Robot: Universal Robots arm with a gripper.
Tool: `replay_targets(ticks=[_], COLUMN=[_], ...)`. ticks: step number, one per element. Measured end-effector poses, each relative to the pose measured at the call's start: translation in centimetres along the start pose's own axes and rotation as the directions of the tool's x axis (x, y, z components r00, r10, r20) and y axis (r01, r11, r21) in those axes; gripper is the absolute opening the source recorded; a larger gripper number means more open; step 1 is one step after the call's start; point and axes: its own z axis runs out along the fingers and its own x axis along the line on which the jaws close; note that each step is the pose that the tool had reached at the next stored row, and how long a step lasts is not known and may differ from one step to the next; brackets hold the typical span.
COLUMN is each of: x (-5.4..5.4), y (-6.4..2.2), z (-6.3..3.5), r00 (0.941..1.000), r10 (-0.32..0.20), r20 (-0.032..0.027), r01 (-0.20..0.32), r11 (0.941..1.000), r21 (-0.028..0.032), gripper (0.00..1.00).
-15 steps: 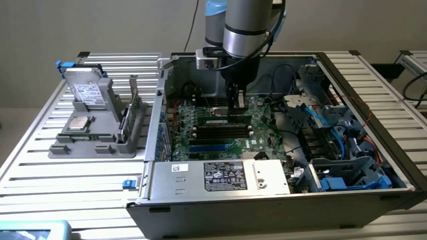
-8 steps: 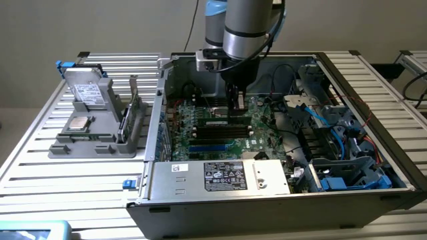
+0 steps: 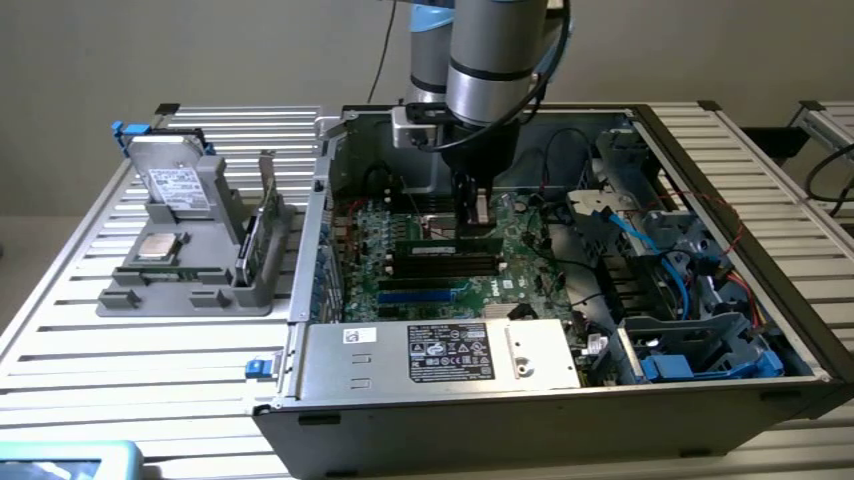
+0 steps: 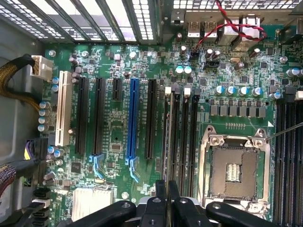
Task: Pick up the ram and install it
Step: 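Insert the ram into the slot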
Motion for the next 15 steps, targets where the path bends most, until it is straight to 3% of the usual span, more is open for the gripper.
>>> replay_targets(ticks=[15], x=[-0.06], y=[-0.04], z=[0.87], r00=[1.0000], r10=[0.000], r20=[-0.0089], r01=[0.000], r11=[1.0000], r21=[-0.0003], gripper=[0.13])
